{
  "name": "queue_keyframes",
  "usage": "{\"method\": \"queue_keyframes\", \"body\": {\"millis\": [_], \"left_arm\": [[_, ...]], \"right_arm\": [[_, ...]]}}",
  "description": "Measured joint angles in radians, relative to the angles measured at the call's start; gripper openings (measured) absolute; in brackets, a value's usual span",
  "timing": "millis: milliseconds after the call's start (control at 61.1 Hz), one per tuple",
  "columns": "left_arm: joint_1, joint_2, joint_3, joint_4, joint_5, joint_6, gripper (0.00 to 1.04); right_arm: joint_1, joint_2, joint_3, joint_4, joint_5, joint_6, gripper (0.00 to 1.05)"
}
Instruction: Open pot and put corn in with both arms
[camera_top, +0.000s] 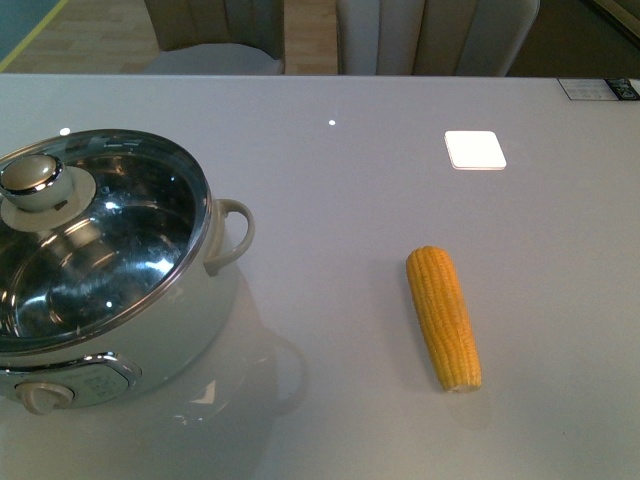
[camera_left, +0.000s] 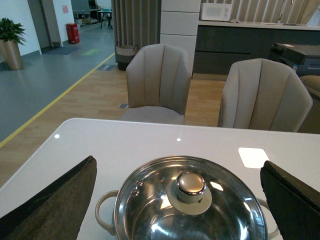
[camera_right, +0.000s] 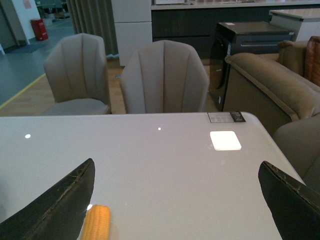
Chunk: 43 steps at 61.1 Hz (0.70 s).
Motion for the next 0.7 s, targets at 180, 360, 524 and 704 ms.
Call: {"method": "queue_keyframes", "body": {"millis": [180, 360, 524, 704], "left_arm": [[0.0, 0.0, 0.0, 0.0, 0.0, 0.0, 0.98], [0.0, 0.0, 0.0, 0.0, 0.0, 0.0, 0.98], [-0.011, 0.037, 0.032, -0.095, -0.033, -0.032, 0.98], [-0.064, 0.288, 0.113, -0.139, -0.055, -0.143, 0.98]], "right_arm": [[0.0, 0.0, 0.0, 0.0, 0.0, 0.0, 0.96], [0.0, 0.0, 0.0, 0.0, 0.0, 0.0, 0.96], [0.0, 0.0, 0.0, 0.0, 0.0, 0.0, 0.96], [0.0, 0.0, 0.0, 0.0, 0.0, 0.0, 0.96]]}}
